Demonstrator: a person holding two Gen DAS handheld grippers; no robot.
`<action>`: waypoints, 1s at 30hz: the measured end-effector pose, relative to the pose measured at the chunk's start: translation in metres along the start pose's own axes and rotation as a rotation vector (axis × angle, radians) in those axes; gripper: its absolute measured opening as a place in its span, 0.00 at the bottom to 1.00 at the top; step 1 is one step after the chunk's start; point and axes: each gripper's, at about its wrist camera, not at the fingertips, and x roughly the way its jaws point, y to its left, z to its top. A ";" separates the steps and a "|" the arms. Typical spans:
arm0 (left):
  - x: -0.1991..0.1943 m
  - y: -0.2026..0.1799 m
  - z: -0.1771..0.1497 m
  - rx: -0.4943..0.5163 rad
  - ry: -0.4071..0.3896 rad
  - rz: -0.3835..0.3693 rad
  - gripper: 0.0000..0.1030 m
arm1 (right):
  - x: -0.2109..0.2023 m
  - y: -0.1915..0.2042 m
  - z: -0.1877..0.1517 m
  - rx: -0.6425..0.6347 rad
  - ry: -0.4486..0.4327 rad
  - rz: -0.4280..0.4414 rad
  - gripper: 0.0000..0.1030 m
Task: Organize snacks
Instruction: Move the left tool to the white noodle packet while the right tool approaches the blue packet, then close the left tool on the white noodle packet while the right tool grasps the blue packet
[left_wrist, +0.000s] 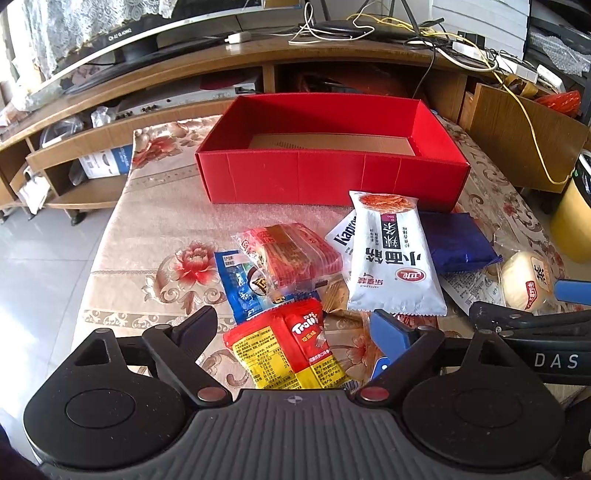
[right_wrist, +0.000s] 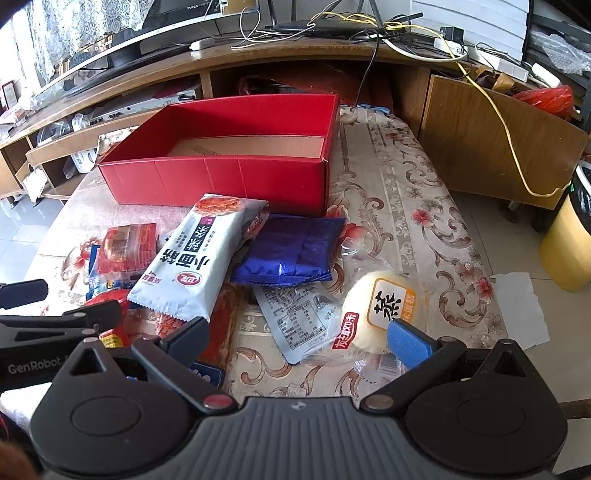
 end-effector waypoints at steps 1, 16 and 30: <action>0.001 0.001 0.000 -0.003 0.003 -0.003 0.89 | 0.000 0.000 0.000 -0.001 0.001 0.000 0.98; 0.011 0.008 0.015 -0.075 0.023 -0.100 0.86 | 0.000 0.000 0.011 0.012 -0.009 0.021 0.96; 0.060 -0.038 0.061 0.034 0.041 -0.124 0.89 | 0.003 -0.047 0.036 0.125 -0.018 0.025 0.96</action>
